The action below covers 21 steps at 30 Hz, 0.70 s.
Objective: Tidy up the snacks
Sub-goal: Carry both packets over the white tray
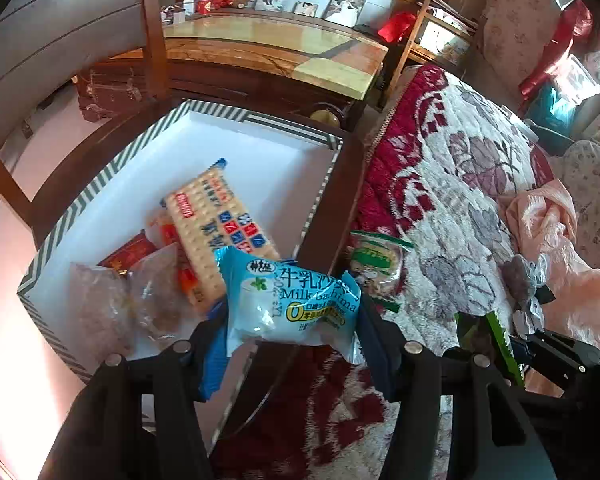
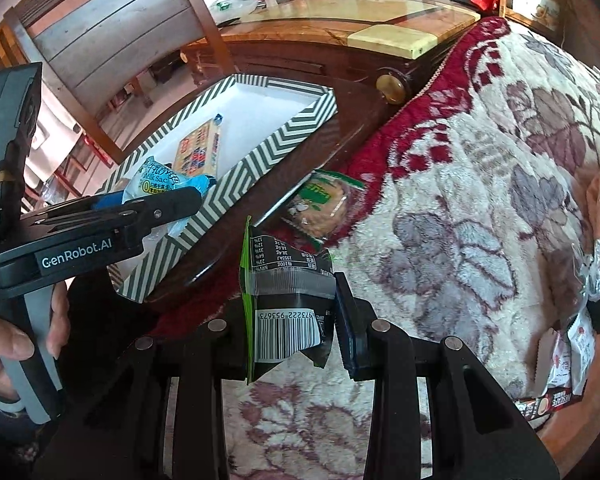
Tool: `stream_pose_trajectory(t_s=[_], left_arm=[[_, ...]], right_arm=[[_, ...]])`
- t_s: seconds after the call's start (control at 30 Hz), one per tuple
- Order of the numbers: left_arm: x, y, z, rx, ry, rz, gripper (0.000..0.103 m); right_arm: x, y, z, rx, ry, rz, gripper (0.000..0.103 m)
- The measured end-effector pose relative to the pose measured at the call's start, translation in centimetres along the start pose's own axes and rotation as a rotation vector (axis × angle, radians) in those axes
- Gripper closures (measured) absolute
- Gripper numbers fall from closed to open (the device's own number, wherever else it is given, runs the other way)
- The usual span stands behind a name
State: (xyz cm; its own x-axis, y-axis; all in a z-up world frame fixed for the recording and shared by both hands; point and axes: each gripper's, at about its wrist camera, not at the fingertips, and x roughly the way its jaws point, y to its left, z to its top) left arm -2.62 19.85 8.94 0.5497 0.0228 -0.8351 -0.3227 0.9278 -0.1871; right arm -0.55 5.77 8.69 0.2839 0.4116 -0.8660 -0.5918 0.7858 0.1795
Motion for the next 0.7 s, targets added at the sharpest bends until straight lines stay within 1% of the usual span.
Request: stream_pose_trajectory(t_s=[0.37, 0.7], left_arm=[[0.3, 2.3, -0.1, -0.043, -0.001, 0.023, 0.043], [0.6, 5.5, 0.1, -0.108, -0.003, 0.051, 0.043]], right_arm=[[1.6, 2.7, 1.5, -0.052, 0.017, 0.019, 0.072], [3.4, 5.4, 4.6, -0.115, 0.026, 0.040, 0.072]])
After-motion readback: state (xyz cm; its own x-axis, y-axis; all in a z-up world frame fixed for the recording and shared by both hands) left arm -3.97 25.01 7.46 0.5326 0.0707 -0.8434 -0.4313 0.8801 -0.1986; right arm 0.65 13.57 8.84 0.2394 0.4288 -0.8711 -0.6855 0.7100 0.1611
